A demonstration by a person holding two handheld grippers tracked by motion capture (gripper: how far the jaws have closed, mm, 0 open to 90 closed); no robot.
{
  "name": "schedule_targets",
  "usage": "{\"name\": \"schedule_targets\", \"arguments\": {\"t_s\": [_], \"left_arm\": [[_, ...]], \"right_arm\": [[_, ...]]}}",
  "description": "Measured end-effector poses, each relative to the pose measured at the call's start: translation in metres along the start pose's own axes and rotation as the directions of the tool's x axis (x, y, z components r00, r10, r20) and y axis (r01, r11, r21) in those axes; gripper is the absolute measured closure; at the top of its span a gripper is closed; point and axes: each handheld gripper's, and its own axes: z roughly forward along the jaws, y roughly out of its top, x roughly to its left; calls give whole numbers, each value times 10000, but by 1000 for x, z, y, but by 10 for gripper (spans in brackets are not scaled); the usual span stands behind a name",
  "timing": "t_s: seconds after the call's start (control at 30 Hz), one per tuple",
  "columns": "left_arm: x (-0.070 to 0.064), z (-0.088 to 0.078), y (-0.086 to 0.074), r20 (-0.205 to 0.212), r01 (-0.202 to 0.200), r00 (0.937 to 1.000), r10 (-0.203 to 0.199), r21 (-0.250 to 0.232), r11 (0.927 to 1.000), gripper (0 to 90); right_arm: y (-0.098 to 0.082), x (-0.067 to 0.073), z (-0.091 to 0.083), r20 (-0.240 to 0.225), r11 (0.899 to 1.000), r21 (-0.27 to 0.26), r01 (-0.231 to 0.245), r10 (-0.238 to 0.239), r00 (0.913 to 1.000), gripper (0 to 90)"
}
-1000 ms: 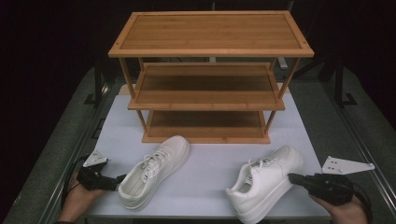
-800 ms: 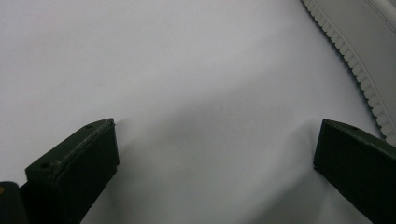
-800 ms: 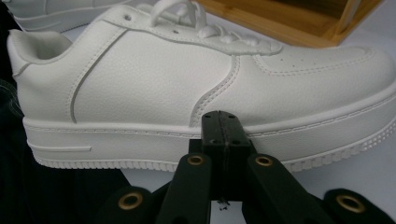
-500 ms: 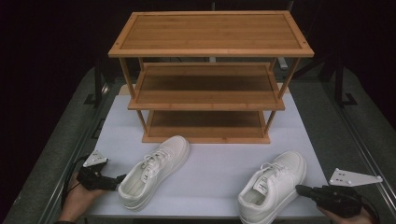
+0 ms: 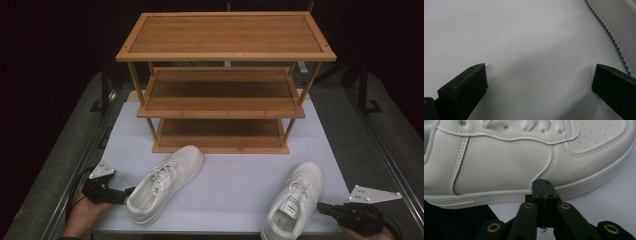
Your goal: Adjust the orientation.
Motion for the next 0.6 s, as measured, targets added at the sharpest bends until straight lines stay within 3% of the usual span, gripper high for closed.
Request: {"name": "schedule_targets", "arguments": {"t_s": [0.07, 0.17, 0.37, 0.6], "left_arm": [[0, 0, 0, -5, 14, 10000, -14, -6, 10000, 0], [0, 0, 0, 6, 25, 10000, -25, -1, 10000, 0], [0, 0, 0, 1, 31, 10000, -31, -4, 10000, 0], [0, 0, 0, -6, 6, 10000, -6, -18, 10000, 0]], "right_arm": [[0, -2, -2, 19, 10000, 10, 15, -15, 10000, 899], [8, -14, -8, 420, 9993, -355, -104, 119, 9990, 899], [22, -39, -2, 958, 9970, -681, -369, 434, 9945, 899], [27, -59, 10, 1104, 9965, -500, -665, 717, 9913, 899]]}}
